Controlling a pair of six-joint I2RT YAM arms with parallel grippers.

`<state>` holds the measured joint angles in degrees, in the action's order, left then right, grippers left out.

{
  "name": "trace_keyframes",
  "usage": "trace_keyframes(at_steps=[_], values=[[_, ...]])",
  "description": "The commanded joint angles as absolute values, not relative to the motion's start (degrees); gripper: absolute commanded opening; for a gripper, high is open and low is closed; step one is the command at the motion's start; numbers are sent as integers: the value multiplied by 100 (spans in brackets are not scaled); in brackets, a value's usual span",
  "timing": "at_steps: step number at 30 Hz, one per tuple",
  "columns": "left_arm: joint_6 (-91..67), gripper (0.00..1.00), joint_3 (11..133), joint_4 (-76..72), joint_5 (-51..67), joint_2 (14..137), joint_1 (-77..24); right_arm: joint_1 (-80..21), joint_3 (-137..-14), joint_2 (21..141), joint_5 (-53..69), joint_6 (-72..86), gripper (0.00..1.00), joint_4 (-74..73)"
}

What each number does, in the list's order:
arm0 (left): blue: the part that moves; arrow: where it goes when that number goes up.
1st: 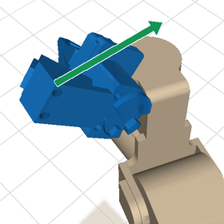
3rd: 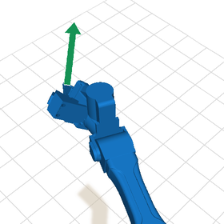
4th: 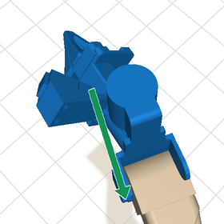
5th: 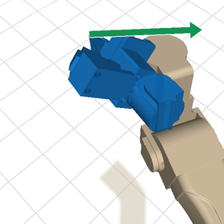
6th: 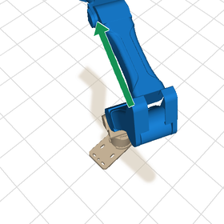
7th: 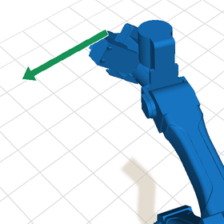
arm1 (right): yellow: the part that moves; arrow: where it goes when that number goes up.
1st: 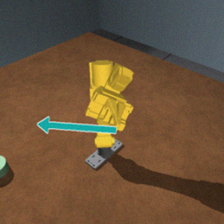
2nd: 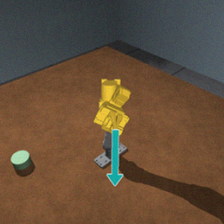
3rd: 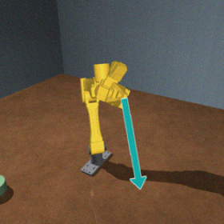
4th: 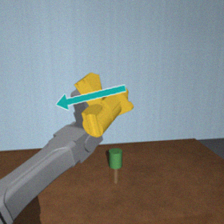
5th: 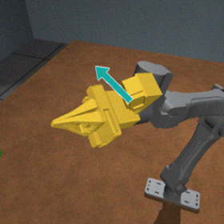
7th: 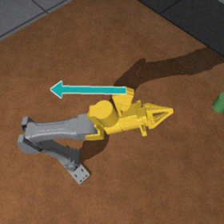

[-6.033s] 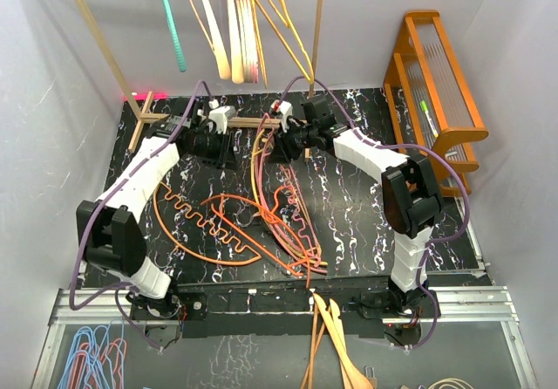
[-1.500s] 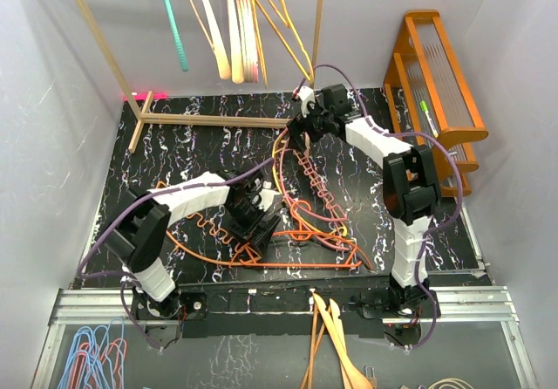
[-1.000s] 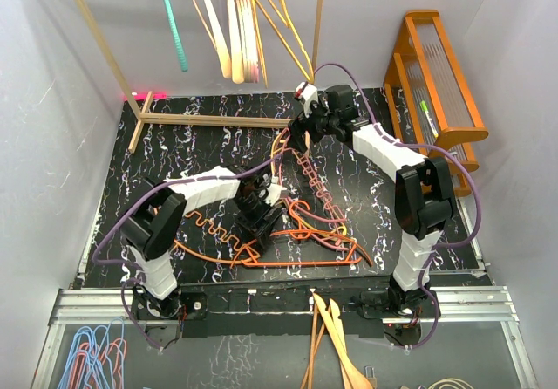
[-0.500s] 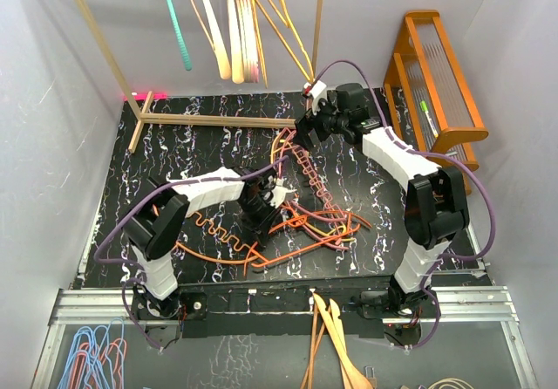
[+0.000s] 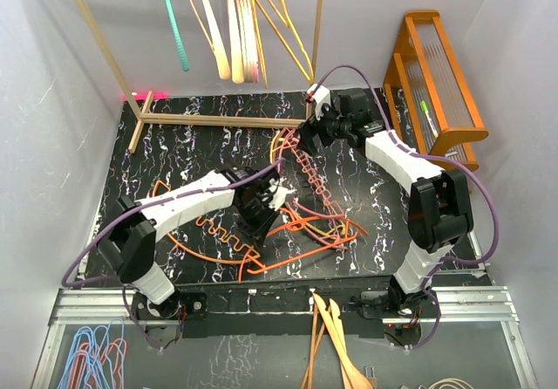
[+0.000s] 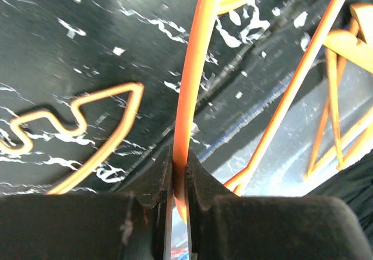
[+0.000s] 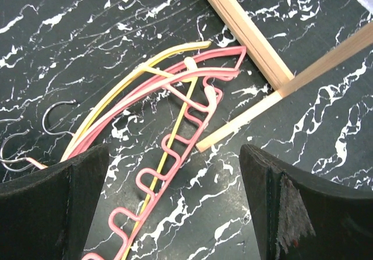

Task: Organize the hangers
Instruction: Adjust the hanger at the center of the board.

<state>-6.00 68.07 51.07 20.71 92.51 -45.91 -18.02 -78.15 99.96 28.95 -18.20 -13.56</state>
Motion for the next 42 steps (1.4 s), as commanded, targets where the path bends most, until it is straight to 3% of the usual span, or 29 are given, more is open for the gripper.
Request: trace_keyframes(at_steps=[1, 6, 11, 15, 21, 26, 29, 33, 42], values=[[-1002, 0, 7217, 5742, 2330, 8765, -5042, -1739, -8158, 9719, 2647, -1933, 99, -1619], [-1203, 0, 7678, 6411, 1846, 8290, -5220, -1483, -8271, 9560, 2738, -2047, 99, -2073], [-1711, 0, 8299, 7146, 144, 7513, -5213, -909, -8520, 9337, 3584, -2273, 98, -2759], [-1985, 0, 8334, 7708, -1365, 7400, -5213, -574, -8762, 9132, 4702, -3550, 99, -3806], [-2090, 0, 7556, 7213, -1494, 7953, -5212, -453, -9081, 8997, 5792, -5821, 98, -5001], [-1906, 0, 7874, 7010, -1589, 8414, -5213, -922, -9069, 8940, 6079, -7457, 98, -5835], [-1767, 0, 8215, 7086, -1653, 8613, -5213, -1346, -8360, 8827, 6046, -7963, 99, -5676], [-1651, 0, 8500, 7099, -1612, 8781, -5212, -1647, -7759, 8887, 6176, -7179, 95, -4480], [-1648, 0, 8635, 7067, -1427, 8812, -5213, -2718, -7687, 9362, 5182, -5998, 82, -2711]])
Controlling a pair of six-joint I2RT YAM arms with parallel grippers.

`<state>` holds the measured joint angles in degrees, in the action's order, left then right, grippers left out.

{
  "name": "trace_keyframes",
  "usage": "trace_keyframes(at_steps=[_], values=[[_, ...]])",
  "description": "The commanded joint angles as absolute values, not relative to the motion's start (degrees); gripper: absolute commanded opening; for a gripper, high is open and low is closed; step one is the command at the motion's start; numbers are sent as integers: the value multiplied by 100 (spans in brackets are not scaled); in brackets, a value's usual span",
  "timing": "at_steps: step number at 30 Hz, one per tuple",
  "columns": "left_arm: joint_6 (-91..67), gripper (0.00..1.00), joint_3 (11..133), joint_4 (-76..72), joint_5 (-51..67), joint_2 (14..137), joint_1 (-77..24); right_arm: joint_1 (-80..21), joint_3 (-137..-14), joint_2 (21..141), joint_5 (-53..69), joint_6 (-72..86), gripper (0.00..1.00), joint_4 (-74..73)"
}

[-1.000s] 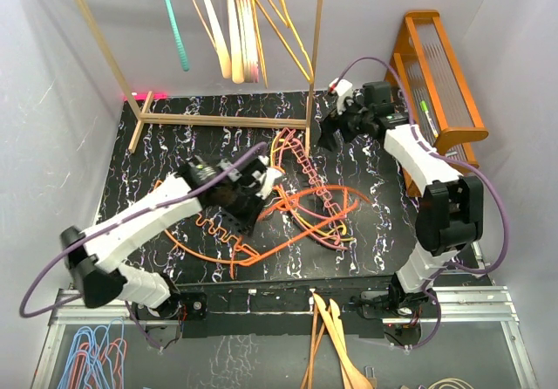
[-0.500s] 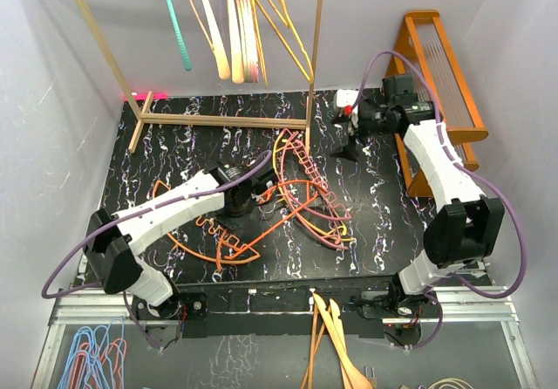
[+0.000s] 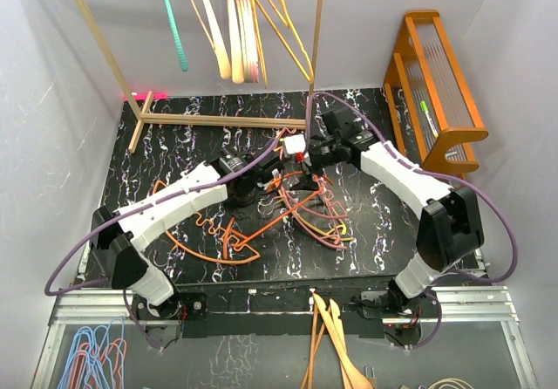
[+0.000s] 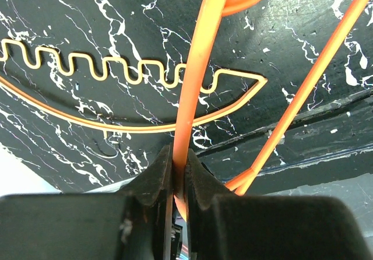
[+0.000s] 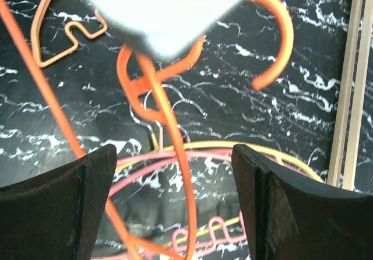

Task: Organize the hangers
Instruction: Adjust the hanger at the center of the board.

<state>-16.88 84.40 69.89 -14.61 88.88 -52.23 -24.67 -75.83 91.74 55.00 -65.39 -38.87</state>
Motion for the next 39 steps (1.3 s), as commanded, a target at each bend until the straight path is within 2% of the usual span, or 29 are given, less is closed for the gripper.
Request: trace_keyframes(at_steps=[1, 6, 7, 11, 12, 13, 15, 18, 20, 24, 29, 34, 35, 37, 38, 39], values=[[-1644, 0, 8643, 7051, -1410, 8788, -5213, -2770, -7703, 9423, 5151, -5930, 79, -2614], [-1618, 0, 8667, 6901, -1325, 8616, -5217, -2945, -7574, 9579, 5074, -5755, 66, -2335], [-1599, 0, 8658, 6880, -1307, 8592, -5212, -2958, -7542, 9588, 5052, -5756, 60, -2281], [-1582, 0, 8558, 6729, -1207, 8517, -5216, -2957, -7430, 9582, 4916, -5642, 20, -2060], [-1561, 0, 8509, 6614, -1111, 8464, -5212, -2961, -7404, 9569, 4875, -5641, 12, -2028], [-1550, 0, 8447, 6467, -1021, 8409, -5212, -2957, -7370, 9545, 4817, -5669, 9, -1998], [-1534, 2, 8272, 5983, -714, 8197, -5197, -2937, -7311, 9493, 4679, -5790, 8, -1987], [-1556, 23, 7530, 4708, 540, 7488, -4738, -2735, -7289, 9442, 4669, -5922, 8, -2032], [-1674, 33, 6857, 3819, 1709, 6971, -4050, -2564, -7318, 9394, 4749, -6001, 8, -2134], [-1787, 35, 5869, 2962, 3280, 6520, -2910, -2398, -7340, 9270, 4727, -6231, 8, -2405], [-2019, 34, 5377, 2494, 4184, 6625, -2585, -2359, -7280, 9164, 4653, -6300, 8, -2452], [-2365, 31, 5114, 2018, 4579, 6620, -2509, -2350, -7275, 9146, 4659, -6312, 8, -2452], [-2440, 28, 5071, 1914, 4714, 6618, -2485, -2350, -7284, 9149, 4641, -6317, 8, -2448], [-2510, 5, 5012, 1822, 4819, 6612, -2447, -2340, -7282, 9166, 4573, -6334, 8, -2420], [-2498, 0, 5008, 1875, 4779, 6606, -2437, -2344, -7278, 9167, 4551, -6337, 8, -2393], [-2459, 0, 5016, 1943, 4732, 6601, -2431, -2346, -7277, 9169, 4545, -6337, 8, -2384]])
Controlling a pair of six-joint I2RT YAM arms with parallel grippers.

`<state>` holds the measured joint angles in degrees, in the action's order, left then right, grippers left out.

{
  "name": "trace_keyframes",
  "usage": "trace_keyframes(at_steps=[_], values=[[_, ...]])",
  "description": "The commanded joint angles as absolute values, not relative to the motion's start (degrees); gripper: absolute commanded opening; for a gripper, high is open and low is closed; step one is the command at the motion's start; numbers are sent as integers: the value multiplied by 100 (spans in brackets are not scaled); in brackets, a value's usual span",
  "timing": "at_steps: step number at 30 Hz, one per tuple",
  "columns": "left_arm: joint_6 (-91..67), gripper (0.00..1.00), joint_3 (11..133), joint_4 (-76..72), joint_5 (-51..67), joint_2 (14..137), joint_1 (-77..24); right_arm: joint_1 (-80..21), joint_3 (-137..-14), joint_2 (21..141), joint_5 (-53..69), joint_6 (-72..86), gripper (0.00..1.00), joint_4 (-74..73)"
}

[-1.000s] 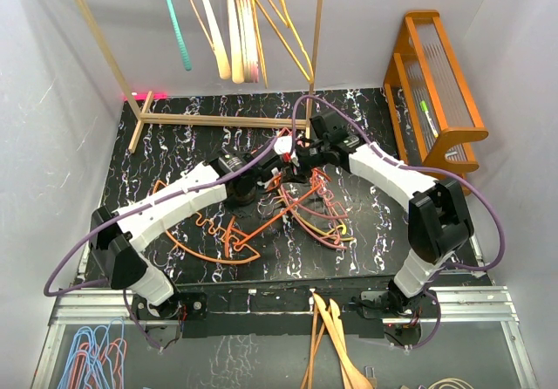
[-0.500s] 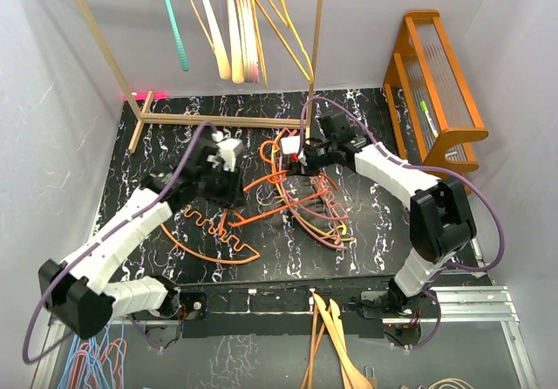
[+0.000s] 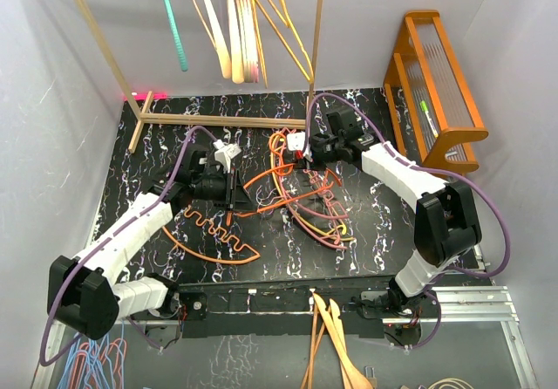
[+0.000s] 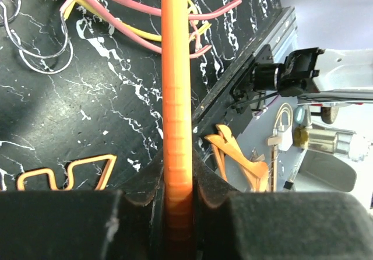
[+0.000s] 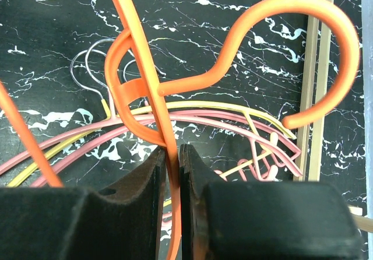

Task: Organize the hangers
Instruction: Adjust the hanger at the center of the board, then pick up the hanger at the center of the board.

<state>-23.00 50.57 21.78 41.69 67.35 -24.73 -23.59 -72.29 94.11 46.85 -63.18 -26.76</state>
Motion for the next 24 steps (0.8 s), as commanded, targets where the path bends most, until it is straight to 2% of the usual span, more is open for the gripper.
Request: trace_keyframes(at_steps=[1, 5, 7, 10, 11, 12, 19, 24], values=[[-2400, 0, 5041, 2046, 4655, 6578, -2420, -2339, -7270, 9176, 4544, -6344, 8, -2378], [-2130, 0, 5282, 2605, 3956, 6376, -2391, -2334, -7302, 9204, 4593, -6257, 9, -2348], [-1976, 0, 5535, 3214, 3276, 6285, -2384, -2333, -7408, 9212, 4605, -5998, 33, -2288], [-1766, 0, 5924, 3807, 2108, 6124, -2382, -2345, -7689, 9213, 4611, -5436, 60, -2262], [-1785, 0, 5989, 3839, 1863, 5995, -2382, -2343, -7793, 9222, 4572, -5205, 89, -2238], [-1788, 0, 6058, 3888, 1711, 5889, -2382, -2344, -7923, 9220, 4508, -4993, 98, -2214], [-1584, 0, 7096, 4816, 573, 5574, -2377, -2341, -8891, 9259, 4106, -4421, 99, -2844], [-1697, 0, 7793, 4938, 631, 5345, -2382, -2341, -9431, 9315, 4032, -4712, 98, -3757]])
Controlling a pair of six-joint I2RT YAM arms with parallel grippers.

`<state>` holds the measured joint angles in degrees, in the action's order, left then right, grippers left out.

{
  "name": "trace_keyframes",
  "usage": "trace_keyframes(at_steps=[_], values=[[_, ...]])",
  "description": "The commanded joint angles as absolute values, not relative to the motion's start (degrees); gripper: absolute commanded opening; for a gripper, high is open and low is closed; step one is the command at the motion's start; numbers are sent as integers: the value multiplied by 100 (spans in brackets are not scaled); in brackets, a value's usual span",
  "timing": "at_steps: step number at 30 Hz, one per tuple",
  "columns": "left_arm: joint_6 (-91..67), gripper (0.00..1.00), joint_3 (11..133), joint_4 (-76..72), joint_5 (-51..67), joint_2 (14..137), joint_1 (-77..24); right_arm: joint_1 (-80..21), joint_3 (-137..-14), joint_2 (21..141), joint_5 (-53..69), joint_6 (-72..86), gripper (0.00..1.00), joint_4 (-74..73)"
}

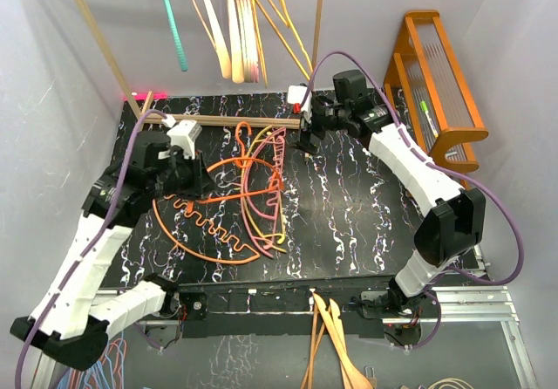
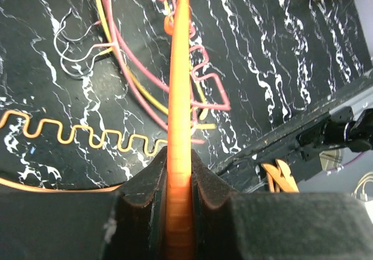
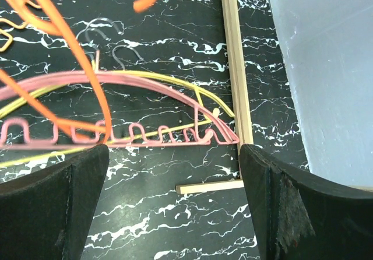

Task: Organize the hangers
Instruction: Pick up the hanger at the center of the board.

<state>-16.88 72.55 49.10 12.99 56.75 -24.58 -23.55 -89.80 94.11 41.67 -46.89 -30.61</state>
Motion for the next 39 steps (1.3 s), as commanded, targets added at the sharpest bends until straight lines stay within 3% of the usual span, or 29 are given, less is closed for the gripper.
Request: trace_keyframes(at_steps=[1, 8, 14, 28, 39], values=[[-1786, 0, 7758, 4779, 764, 5282, -2382, -2338, -9453, 9321, 4008, -4779, 98, -3863], [-2610, 0, 6485, 3132, 2231, 5172, -2382, -2337, -9203, 9226, 3737, -4989, 98, -3991], [-2612, 0, 5710, 2957, 2726, 5355, -2382, -2338, -9071, 9119, 3573, -5080, 99, -4042], [-2021, 0, 7138, 4096, 452, 4860, -2373, -2333, -8824, 9092, 3387, -5153, 98, -3979], [-1912, 0, 6748, 3650, -2410, 4657, -2373, -2338, -9163, 9237, 3456, -5127, 98, -4218]])
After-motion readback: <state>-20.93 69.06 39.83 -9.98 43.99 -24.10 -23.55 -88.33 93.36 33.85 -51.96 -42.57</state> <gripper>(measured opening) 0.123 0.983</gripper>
